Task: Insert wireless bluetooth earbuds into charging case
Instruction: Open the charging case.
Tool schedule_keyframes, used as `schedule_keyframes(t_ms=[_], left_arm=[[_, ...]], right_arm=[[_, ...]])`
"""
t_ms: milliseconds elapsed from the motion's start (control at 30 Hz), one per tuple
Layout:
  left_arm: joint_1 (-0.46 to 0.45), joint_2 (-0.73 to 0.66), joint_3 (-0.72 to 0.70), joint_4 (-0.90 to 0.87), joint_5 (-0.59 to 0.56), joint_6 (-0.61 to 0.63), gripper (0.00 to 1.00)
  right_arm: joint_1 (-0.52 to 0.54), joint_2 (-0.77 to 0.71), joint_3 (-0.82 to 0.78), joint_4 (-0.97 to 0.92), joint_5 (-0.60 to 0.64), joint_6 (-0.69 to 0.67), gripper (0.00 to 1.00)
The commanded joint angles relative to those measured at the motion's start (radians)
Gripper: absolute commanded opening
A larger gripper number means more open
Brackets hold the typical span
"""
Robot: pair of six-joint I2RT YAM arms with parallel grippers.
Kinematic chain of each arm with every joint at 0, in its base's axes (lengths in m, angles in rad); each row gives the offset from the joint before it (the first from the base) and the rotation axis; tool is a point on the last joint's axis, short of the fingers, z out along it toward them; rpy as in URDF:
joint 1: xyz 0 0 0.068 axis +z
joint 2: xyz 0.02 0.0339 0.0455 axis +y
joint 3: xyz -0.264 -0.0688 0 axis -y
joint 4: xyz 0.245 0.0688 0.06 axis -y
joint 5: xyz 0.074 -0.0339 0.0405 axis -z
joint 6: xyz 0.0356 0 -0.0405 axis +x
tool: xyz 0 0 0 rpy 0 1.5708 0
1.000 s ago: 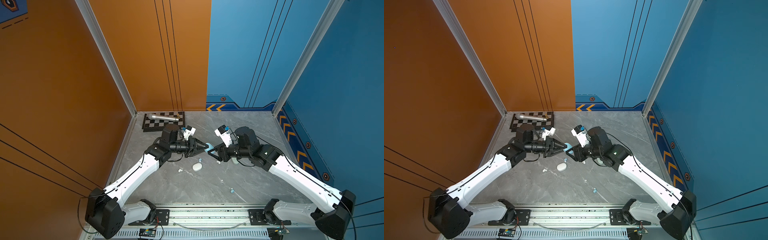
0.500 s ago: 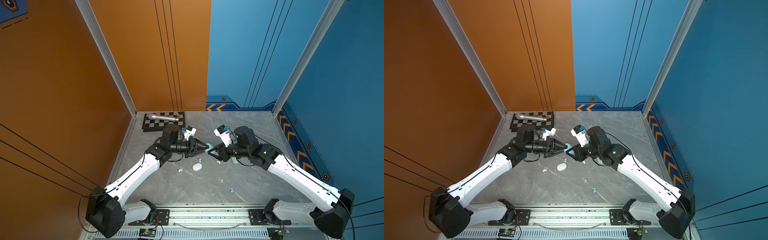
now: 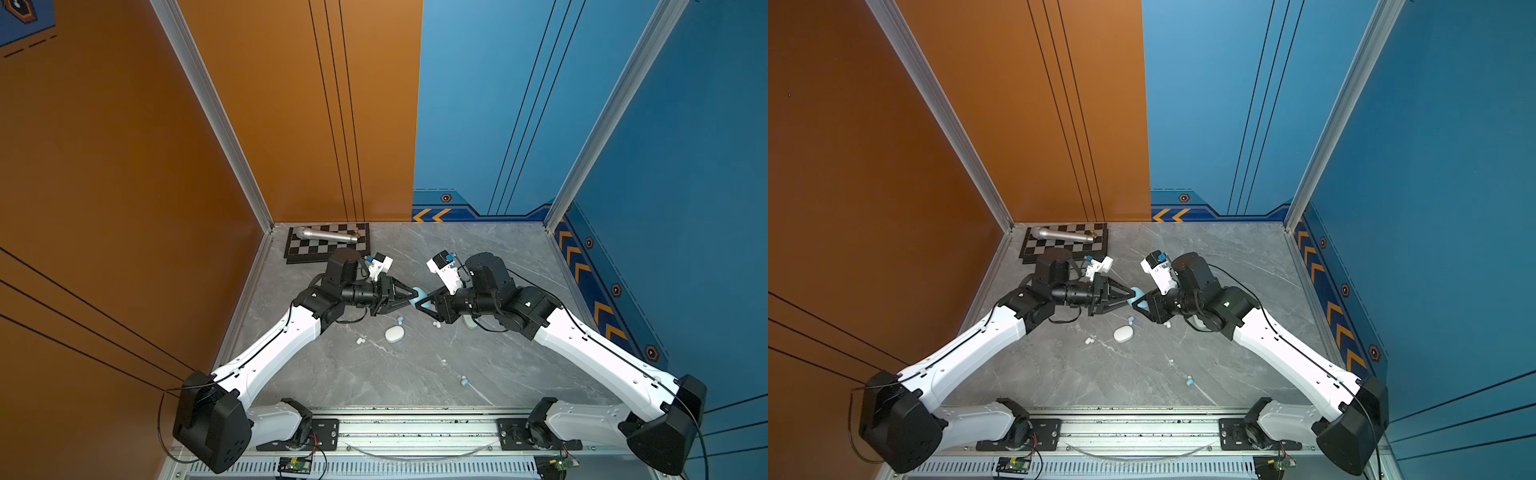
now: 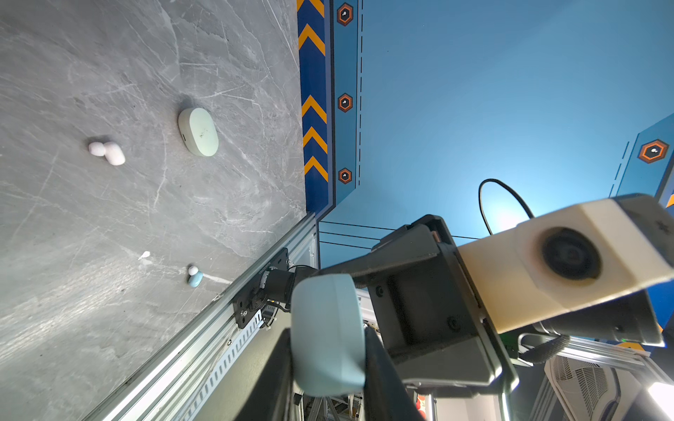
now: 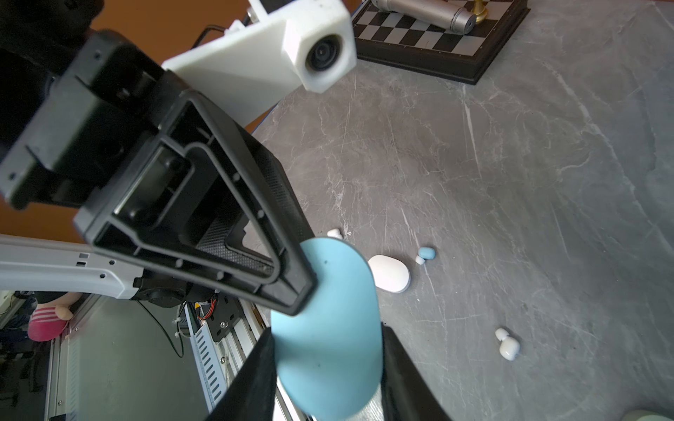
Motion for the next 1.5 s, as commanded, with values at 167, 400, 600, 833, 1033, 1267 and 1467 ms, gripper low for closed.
schedule_keyframes(t_ms=[167, 400, 600, 833, 1033, 1267, 1467], left_arm=[[-0.024, 0.014, 0.027, 0.029, 0.046, 0.004, 0.16], [-0.03, 0.015, 0.027, 0.049, 0.105, 0.023, 0.16], [-0.033, 0.002, 0.006, 0.049, 0.127, 0.031, 0.16], [-0.051, 0.004, 0.019, 0.049, 0.145, 0.03, 0.16], [-0.068, 0.012, 0.027, 0.048, 0.155, 0.026, 0.16], [-0.073, 0.015, 0.027, 0.049, 0.144, 0.026, 0.24], [-0.071, -0.011, 0.017, 0.075, 0.084, 0.123, 0.52]], right_arm=[[0.025, 0.025, 0.042, 0.034, -0.035, -0.041, 0.37], [0.03, 0.006, 0.029, 0.02, -0.074, -0.116, 0.37], [0.03, -0.021, 0.026, -0.026, -0.076, -0.208, 0.42], [0.034, -0.016, 0.039, -0.053, -0.079, -0.233, 0.46], [0.047, -0.004, 0.051, -0.053, -0.067, -0.233, 0.37], [0.058, -0.005, 0.059, -0.053, -0.047, -0.232, 0.24], [0.041, -0.029, 0.052, -0.054, -0.058, -0.21, 0.22]])
